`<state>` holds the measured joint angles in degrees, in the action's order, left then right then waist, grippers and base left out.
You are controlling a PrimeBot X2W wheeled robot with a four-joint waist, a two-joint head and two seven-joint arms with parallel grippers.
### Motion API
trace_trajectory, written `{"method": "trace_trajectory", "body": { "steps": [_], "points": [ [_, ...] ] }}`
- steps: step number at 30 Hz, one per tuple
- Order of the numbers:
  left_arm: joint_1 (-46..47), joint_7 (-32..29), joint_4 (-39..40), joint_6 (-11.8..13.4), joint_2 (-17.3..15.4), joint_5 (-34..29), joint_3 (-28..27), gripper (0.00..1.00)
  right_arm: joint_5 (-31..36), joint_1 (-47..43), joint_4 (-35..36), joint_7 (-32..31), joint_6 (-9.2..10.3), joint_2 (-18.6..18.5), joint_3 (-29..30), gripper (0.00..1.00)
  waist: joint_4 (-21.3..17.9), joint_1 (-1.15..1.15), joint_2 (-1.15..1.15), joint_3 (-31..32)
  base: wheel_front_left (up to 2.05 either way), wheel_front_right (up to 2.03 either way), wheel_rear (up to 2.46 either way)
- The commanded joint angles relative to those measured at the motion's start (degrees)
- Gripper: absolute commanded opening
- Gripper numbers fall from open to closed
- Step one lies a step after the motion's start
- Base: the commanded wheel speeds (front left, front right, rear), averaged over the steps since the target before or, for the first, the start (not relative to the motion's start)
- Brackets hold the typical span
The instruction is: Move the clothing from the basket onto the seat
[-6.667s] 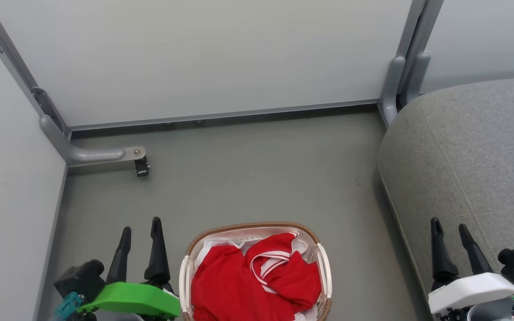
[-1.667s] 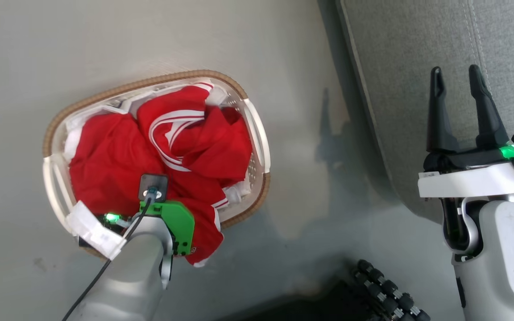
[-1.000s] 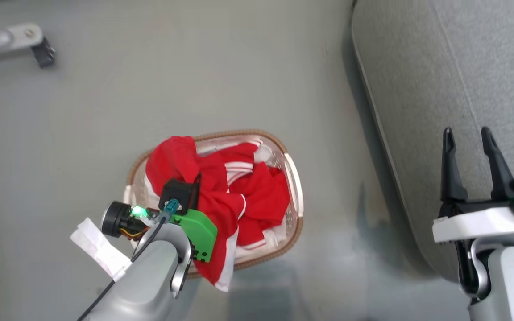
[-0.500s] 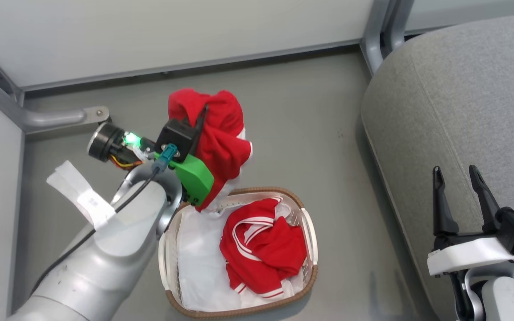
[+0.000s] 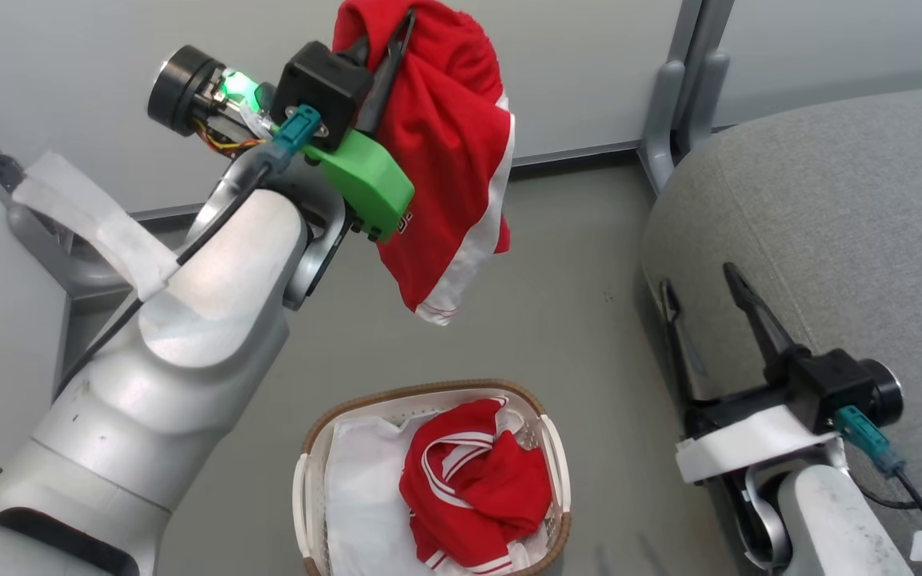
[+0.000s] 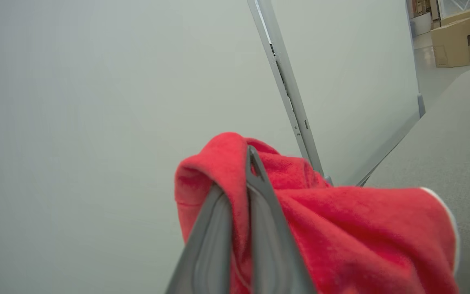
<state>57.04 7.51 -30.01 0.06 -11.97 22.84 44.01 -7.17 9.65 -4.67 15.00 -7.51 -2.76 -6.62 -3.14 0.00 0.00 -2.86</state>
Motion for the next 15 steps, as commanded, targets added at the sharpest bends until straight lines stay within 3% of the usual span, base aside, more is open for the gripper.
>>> {"method": "trace_trajectory", "body": {
  "steps": [1, 10, 15],
  "points": [
    [1.13, -0.28, 0.55, 0.33, 0.01, 0.56, -0.52, 0.00, -0.73, 1.31, -0.24, 0.28, 0.03, -0.22, -1.33, 1.00, -0.15, 0.00, 0.00, 0.33, 0.00, 0.00, 0.00],
    [0.55, -1.27, 3.14, 1.02, 2.01, 2.04, -0.17, 0.00, -5.10, 9.28, -3.48, 0.28, 0.04, -0.25, -14.54, 1.00, 0.47, 0.00, 0.00, 1.46, 0.00, 0.00, 0.00],
    [-0.63, -1.15, 3.29, 1.04, 3.14, 2.66, 0.53, 0.00, -6.31, 14.23, -7.62, 0.28, 0.04, -0.26, -18.46, 1.00, 1.01, 0.00, 0.00, 2.05, 0.00, 0.00, 0.00]
  ]
}}
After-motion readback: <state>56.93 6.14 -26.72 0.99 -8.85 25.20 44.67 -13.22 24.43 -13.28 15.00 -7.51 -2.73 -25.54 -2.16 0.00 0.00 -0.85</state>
